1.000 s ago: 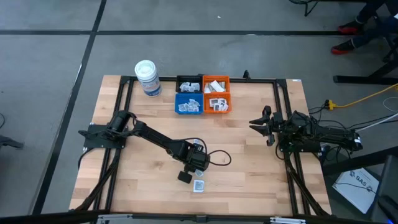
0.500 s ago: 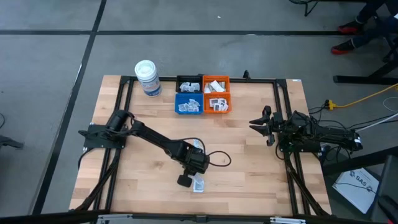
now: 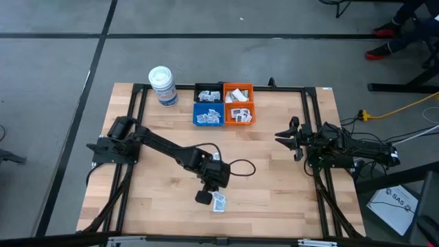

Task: Pick & Place First Aid Supplies
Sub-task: Put the ointment pack into the blue bin

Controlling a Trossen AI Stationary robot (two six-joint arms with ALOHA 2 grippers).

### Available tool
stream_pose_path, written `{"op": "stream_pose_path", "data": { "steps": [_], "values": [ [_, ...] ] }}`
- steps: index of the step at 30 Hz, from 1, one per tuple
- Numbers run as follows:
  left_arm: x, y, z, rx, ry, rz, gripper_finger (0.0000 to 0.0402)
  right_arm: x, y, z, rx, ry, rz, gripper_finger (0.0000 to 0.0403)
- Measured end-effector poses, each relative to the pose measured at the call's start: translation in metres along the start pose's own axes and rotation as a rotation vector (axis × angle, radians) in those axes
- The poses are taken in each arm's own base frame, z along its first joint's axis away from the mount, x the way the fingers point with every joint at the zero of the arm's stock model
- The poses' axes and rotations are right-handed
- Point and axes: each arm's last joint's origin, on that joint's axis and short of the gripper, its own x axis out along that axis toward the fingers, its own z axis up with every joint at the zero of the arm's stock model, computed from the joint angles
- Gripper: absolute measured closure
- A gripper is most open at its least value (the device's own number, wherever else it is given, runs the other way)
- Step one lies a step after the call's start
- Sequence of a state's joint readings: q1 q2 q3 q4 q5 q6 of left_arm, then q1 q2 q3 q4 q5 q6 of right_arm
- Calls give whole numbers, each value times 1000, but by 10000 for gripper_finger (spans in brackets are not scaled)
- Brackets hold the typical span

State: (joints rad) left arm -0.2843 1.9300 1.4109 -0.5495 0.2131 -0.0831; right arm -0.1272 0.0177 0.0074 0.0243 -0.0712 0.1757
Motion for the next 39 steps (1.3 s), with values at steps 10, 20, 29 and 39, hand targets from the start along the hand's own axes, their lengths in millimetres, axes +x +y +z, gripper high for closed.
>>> {"op": "stream_pose_path", "data": {
  "steps": [10, 20, 29, 39],
  "values": [
    [-15, 2, 0, -40, 2, 1, 400, 0, 0, 0, 0, 0, 0, 303],
    [-12, -10, -17, -21, 168, -29, 400, 0, 0, 0, 0, 0, 0, 303],
    [-12, -14, -17, 2, 175, -43, 400, 0, 0, 0, 0, 0, 0, 303],
    [-10, -15, -1, 23, -1, 0, 377, 0, 0, 0, 0, 0, 0, 303]
  ]
}}
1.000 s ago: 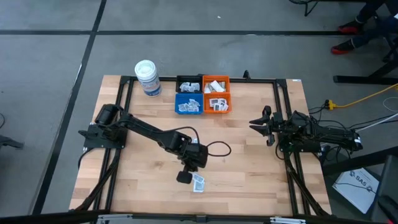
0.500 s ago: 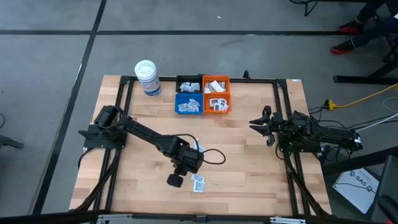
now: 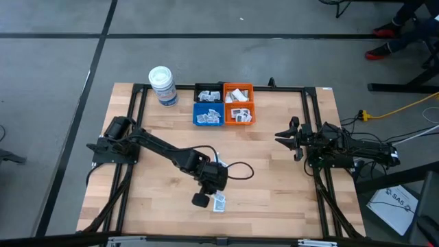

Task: Pick & Place First Aid Supplies
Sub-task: Put the ointment pack into the blue bin

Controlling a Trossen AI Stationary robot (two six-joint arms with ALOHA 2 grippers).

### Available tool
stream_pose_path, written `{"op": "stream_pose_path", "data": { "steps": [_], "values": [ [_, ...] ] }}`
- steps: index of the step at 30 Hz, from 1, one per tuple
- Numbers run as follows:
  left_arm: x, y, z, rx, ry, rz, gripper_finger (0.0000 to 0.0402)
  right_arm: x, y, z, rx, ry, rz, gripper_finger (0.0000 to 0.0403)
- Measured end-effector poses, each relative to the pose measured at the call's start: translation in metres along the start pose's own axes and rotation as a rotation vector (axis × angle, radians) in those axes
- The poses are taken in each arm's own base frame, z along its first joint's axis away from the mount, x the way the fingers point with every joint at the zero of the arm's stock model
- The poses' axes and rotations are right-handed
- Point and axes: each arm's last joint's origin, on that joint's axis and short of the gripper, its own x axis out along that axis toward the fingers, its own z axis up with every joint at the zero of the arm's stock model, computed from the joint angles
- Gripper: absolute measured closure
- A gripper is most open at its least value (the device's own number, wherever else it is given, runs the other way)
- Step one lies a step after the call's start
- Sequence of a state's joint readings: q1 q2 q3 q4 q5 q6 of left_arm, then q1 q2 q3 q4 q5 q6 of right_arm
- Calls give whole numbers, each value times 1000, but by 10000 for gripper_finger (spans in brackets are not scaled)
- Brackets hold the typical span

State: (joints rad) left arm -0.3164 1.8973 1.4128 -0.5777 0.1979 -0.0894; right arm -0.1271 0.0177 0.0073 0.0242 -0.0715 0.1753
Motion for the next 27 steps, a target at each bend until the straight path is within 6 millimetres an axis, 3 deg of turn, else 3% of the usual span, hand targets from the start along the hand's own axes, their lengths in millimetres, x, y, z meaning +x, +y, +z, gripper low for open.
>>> {"op": "stream_pose_path", "data": {
  "steps": [8, 13, 18, 27],
  "values": [
    [0, 0, -1, -7, 1, 55, 277, 0, 0, 0, 0, 0, 0, 303],
    [11, -5, -3, 56, 26, 51, 230, 0, 0, 0, 0, 0, 0, 303],
    [27, -6, -6, 85, 46, 106, 213, 0, 0, 0, 0, 0, 0, 303],
    [40, -3, -9, 77, 63, 131, 219, 0, 0, 0, 0, 0, 0, 303]
  ]
}}
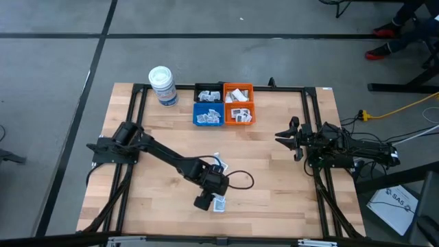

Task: Pick & Place First Aid Supplies
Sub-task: Put the ointment pack into the blue bin

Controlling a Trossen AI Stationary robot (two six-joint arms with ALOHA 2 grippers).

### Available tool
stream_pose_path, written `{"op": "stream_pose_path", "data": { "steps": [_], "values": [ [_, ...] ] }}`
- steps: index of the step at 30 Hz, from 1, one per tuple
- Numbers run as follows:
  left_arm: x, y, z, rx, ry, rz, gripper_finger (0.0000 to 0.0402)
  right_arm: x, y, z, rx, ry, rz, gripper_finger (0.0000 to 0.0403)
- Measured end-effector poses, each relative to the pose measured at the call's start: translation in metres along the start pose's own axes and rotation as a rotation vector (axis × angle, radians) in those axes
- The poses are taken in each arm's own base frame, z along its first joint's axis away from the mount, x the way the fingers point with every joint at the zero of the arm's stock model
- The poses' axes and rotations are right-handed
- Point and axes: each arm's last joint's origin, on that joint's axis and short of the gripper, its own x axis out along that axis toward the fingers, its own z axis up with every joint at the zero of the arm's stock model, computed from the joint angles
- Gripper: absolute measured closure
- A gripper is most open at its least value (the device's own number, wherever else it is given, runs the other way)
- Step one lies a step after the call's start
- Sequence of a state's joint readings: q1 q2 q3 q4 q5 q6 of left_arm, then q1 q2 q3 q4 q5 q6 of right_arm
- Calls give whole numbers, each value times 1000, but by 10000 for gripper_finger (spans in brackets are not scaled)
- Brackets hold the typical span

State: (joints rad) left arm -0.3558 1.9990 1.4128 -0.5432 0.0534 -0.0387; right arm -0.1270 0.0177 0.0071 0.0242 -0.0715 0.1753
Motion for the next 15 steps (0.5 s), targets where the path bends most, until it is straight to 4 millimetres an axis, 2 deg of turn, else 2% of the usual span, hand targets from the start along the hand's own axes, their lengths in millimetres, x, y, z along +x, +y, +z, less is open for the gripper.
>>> {"op": "stream_pose_path", "data": {
  "steps": [9, 15],
  "values": [
    [29, 0, -9, 1, 72, 16, 219, 0, 0, 0, 0, 0, 0, 303],
    [40, -3, -12, -8, 101, 65, 233, 0, 0, 0, 0, 0, 0, 303]
  ]
}}
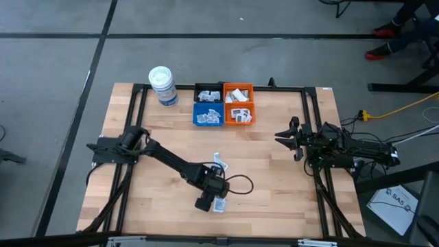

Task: Pick & Place First Aid Supplies
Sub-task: Put the ointment pack into the blue bin

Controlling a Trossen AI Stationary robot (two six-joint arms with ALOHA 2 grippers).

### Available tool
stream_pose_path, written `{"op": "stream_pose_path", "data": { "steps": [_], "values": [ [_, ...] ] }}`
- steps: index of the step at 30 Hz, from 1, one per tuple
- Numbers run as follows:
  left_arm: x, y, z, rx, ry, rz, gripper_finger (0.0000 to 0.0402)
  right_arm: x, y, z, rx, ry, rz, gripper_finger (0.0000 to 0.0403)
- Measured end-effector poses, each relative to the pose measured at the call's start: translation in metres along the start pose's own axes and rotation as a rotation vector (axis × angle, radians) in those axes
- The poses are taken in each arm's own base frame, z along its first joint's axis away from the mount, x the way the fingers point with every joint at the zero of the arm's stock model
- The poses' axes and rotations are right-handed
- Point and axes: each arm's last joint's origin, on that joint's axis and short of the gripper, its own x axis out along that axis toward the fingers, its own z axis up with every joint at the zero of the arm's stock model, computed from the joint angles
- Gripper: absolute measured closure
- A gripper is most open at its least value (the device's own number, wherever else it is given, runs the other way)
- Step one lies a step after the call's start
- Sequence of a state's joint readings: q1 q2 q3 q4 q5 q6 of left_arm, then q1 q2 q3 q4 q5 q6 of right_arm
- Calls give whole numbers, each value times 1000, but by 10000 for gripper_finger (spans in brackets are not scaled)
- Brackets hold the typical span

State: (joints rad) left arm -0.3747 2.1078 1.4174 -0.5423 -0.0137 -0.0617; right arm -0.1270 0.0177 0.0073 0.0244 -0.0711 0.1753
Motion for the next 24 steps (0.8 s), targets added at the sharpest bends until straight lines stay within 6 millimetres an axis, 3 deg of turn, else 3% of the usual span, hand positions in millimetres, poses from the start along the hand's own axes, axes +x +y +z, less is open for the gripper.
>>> {"op": "stream_pose_path", "data": {
  "steps": [3, 11, 24],
  "values": [
    [1, -3, -1, 2, 10, 14, 262, 0, 0, 0, 0, 0, 0, 303],
    [2, -4, -3, -3, 27, -8, 392, 0, 0, 0, 0, 0, 0, 303],
    [-15, 7, -4, -70, 28, -45, 400, 0, 0, 0, 0, 0, 0, 303]
  ]
}}
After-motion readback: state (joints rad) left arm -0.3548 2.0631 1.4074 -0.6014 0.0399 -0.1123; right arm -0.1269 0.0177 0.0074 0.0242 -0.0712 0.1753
